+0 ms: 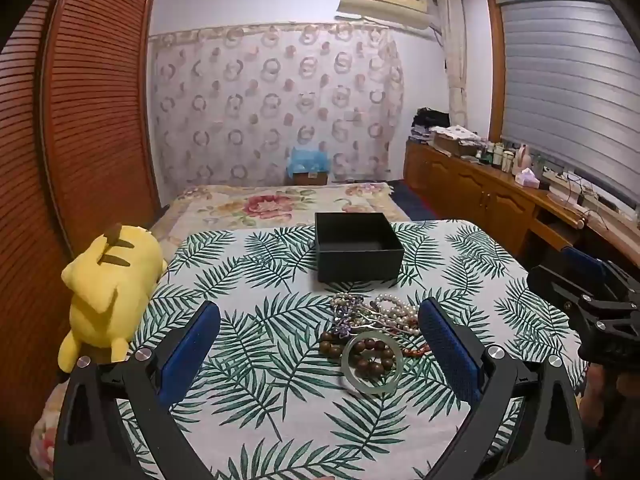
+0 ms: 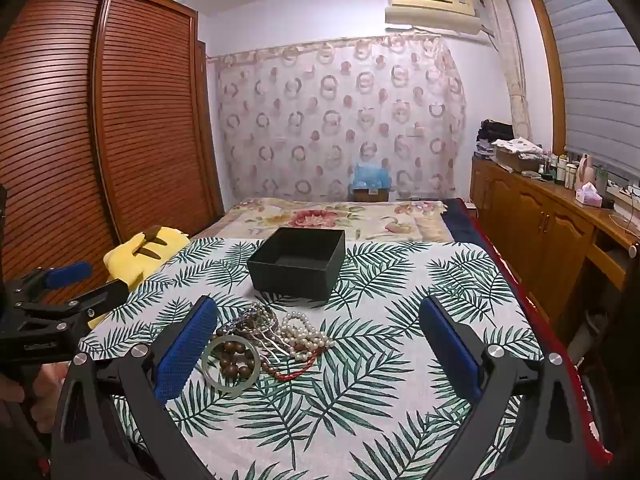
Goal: Organize jewelry
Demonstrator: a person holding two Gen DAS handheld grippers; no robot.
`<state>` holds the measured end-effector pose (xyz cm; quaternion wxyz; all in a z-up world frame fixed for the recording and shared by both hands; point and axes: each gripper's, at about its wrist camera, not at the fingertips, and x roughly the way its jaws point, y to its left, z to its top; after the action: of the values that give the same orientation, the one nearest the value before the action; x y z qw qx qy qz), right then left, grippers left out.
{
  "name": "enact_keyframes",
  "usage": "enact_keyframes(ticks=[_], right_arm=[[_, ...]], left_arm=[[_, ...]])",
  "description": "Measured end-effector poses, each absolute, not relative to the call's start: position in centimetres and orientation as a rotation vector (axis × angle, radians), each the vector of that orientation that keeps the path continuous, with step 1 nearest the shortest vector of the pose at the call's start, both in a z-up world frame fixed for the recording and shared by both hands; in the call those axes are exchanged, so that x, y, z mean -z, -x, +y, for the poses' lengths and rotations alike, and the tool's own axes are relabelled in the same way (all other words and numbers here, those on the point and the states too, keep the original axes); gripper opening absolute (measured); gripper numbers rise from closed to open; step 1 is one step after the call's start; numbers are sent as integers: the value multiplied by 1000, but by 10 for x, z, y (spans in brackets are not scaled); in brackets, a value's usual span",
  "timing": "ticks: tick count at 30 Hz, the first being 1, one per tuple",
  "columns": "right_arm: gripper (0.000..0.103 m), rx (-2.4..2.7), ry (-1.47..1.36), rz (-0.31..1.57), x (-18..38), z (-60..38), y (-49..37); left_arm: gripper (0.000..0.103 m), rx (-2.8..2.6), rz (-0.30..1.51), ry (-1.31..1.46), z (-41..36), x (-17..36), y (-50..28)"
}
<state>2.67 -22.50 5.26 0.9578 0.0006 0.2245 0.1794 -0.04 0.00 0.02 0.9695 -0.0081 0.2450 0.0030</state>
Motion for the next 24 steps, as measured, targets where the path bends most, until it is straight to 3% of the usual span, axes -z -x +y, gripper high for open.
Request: enact_keyframes(ticks=[24], right_arm=[[101, -365, -2, 455, -53, -225, -27]], left_arm=[[96, -4, 489, 19, -3, -3, 1]])
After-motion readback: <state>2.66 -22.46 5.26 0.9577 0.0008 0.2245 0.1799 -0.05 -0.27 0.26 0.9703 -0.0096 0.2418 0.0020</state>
